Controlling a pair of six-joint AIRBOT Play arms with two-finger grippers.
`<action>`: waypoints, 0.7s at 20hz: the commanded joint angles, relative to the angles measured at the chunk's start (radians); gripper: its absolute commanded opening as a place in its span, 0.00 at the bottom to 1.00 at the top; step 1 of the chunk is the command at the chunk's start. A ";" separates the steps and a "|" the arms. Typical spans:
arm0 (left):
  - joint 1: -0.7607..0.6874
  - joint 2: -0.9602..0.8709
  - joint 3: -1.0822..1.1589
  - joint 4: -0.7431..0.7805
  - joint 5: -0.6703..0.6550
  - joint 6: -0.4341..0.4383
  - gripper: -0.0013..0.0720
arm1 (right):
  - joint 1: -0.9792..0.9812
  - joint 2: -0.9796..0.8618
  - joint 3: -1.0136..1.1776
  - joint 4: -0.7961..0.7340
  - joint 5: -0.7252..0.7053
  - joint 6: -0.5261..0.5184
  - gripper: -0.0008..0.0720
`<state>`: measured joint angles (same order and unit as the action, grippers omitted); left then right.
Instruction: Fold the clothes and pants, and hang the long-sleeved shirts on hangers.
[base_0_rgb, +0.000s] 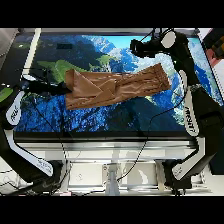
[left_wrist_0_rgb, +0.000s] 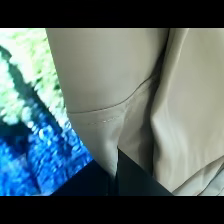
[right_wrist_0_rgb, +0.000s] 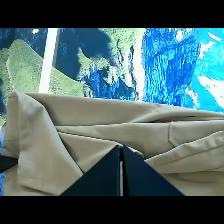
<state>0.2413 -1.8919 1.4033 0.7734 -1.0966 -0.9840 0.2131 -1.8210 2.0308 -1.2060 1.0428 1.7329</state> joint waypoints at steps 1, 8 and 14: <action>-0.005 0.031 0.014 -0.026 -0.013 0.005 0.04 | 0.000 0.001 0.000 0.000 0.017 0.000 0.06; -0.008 0.275 0.293 0.171 -0.263 -0.216 0.03 | 0.000 0.003 0.000 0.001 0.283 -0.128 0.06; -0.022 0.416 0.484 0.300 -0.307 -0.321 0.04 | 0.021 0.003 0.000 0.040 0.345 -0.133 0.06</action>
<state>0.2230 -1.5375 1.8206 1.0080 -1.3720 -1.2415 0.2207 -1.8191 2.0308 -1.1896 1.3510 1.6135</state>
